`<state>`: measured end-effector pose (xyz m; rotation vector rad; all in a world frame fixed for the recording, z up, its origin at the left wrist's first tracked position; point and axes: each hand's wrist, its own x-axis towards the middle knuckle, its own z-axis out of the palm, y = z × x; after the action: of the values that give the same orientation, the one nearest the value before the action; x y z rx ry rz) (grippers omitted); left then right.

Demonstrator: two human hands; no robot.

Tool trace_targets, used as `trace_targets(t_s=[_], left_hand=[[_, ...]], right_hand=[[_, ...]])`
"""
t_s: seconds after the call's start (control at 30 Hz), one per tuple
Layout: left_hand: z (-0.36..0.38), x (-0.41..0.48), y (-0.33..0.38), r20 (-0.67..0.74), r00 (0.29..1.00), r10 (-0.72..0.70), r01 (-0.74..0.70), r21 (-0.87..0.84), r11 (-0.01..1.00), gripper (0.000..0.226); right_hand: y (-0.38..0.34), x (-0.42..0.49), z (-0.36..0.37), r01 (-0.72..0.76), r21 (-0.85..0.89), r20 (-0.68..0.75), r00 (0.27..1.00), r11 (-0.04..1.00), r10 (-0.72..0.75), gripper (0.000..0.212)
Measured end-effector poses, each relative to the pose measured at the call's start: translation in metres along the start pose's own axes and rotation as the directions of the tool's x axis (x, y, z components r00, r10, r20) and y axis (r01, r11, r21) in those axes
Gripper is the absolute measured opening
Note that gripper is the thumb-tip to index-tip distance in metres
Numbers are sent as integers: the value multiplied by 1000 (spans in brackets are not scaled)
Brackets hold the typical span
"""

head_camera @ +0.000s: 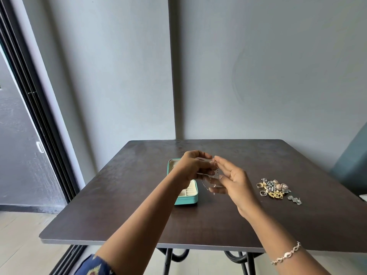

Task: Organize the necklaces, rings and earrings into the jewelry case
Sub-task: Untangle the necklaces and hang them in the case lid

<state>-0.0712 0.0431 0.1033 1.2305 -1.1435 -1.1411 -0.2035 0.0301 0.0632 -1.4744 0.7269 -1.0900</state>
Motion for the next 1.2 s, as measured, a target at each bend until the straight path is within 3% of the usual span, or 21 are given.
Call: trace_targets(t_s=[0.17, 0.33, 0.5, 0.6, 0.77, 1.03, 1.2], left_hand=[[0, -1, 7, 20, 999, -25, 26, -16, 1000, 17], [-3, -1, 13, 45, 998, -39, 39, -3, 999, 20], [-3, -4, 13, 72, 997, -41, 40, 21, 999, 17], [-4, -3, 12, 72, 996, -48, 46, 20, 999, 16], [-8, -6, 13, -9, 1000, 9, -9, -38, 999, 18], [-19, -7, 5, -135, 991, -6, -14, -144, 989, 23], [-33, -6, -13, -226, 972, -57, -3, -257, 966, 22]], right_hand=[[5, 0, -7, -25, -17, -13, 1000, 1000, 25, 44], [9, 5, -15, 5, -79, -139, 990, 997, -16, 28], [10, 14, -12, -84, 156, 53, 996, 984, 76, 48], [12, 15, -8, -135, 230, 87, 989, 964, 118, 36], [23, 5, -5, -239, 250, 92, 970, 938, 223, 22], [31, 4, -7, -321, 487, -36, 922, 812, 386, 19], [18, 17, -18, -242, 373, -142, 939, 896, 313, 20]])
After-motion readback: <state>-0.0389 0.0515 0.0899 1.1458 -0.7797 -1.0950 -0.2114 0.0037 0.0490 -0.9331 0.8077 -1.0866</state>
